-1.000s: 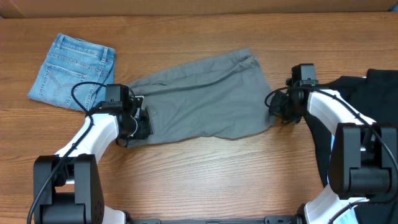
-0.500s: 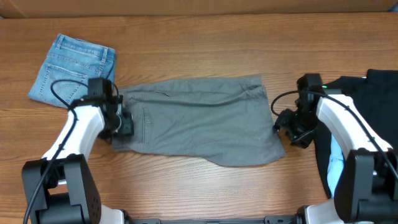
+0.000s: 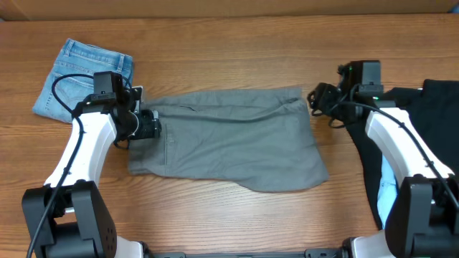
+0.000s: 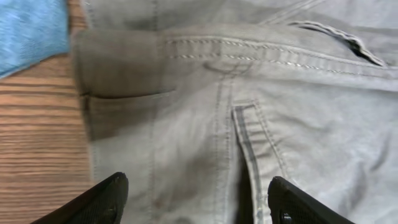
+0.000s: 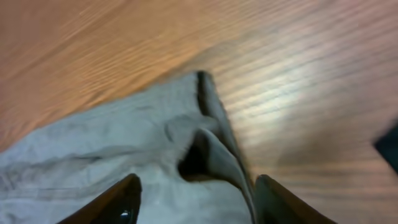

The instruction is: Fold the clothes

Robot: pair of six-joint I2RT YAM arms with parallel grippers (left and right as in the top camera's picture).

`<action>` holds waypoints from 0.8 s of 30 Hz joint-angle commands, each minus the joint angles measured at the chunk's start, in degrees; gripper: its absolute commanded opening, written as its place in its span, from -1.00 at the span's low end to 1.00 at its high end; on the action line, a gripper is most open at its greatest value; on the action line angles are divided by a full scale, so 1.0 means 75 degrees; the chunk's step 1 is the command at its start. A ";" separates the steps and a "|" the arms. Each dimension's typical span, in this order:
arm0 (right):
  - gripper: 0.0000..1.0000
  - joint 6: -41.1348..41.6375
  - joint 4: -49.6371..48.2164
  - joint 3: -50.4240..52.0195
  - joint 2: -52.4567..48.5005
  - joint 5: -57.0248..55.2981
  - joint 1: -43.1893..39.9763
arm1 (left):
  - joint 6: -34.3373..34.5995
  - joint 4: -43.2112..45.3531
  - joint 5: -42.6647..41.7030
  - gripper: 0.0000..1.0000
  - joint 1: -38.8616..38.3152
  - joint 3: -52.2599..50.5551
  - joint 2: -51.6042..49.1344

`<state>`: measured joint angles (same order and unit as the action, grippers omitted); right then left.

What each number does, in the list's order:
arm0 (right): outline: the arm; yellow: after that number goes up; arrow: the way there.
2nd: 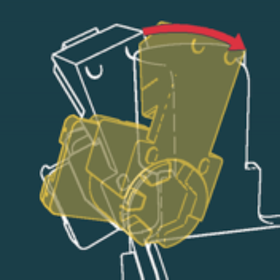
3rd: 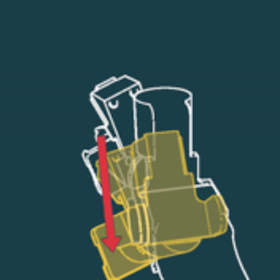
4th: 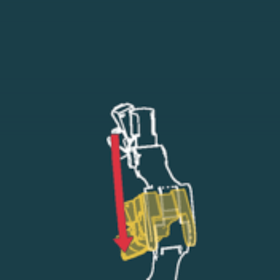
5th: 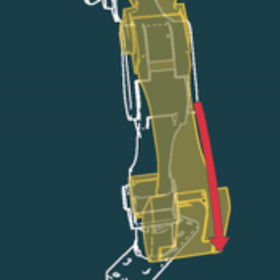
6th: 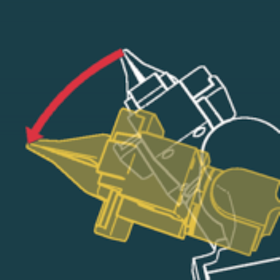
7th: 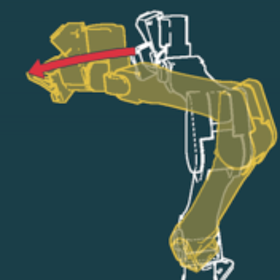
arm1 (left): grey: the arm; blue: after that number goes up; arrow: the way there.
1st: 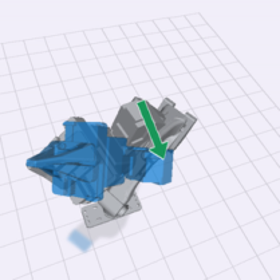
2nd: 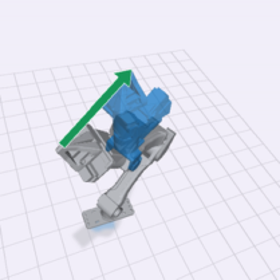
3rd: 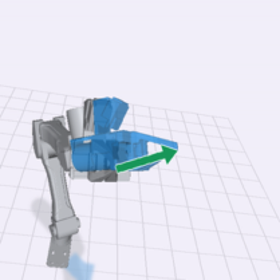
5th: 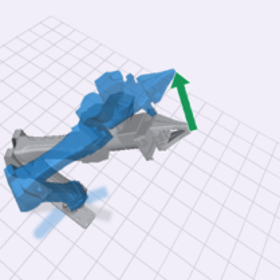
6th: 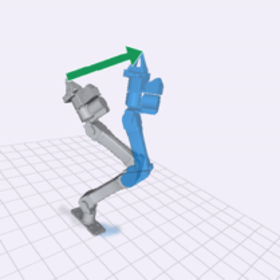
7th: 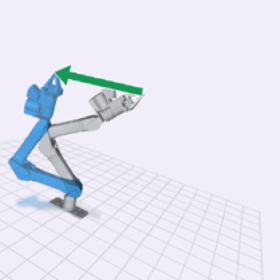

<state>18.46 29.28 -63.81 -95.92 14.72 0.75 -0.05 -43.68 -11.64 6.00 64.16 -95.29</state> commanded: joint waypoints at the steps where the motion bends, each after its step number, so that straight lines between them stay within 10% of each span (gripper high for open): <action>1: 0.33 -0.0035 -0.0233 -0.0143 -0.0647 0.0029 0.0029 | -0.0111 -0.0009 -0.0437 0.50 -0.0003 0.0111 -0.0052; 4: 0.21 -0.0096 -0.0527 -0.0143 -0.1107 0.0854 0.0032 | -0.0105 -0.0026 -0.0437 0.50 -0.0003 0.0111 -0.0052; 12: -0.92 -0.0052 -0.1139 -0.0160 -0.1259 0.1810 -0.0050 | -0.0082 -0.0128 -0.0431 0.53 0.0006 0.0111 -0.0052; 24: -0.88 0.1008 -0.2366 -0.0157 -0.1288 0.1448 -0.0533 | -0.0082 -0.0067 -0.0431 0.54 0.0003 0.0111 -0.0055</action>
<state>24.05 12.84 -64.12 -105.86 27.68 -3.03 -0.03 -44.36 -14.00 6.00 64.16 -95.29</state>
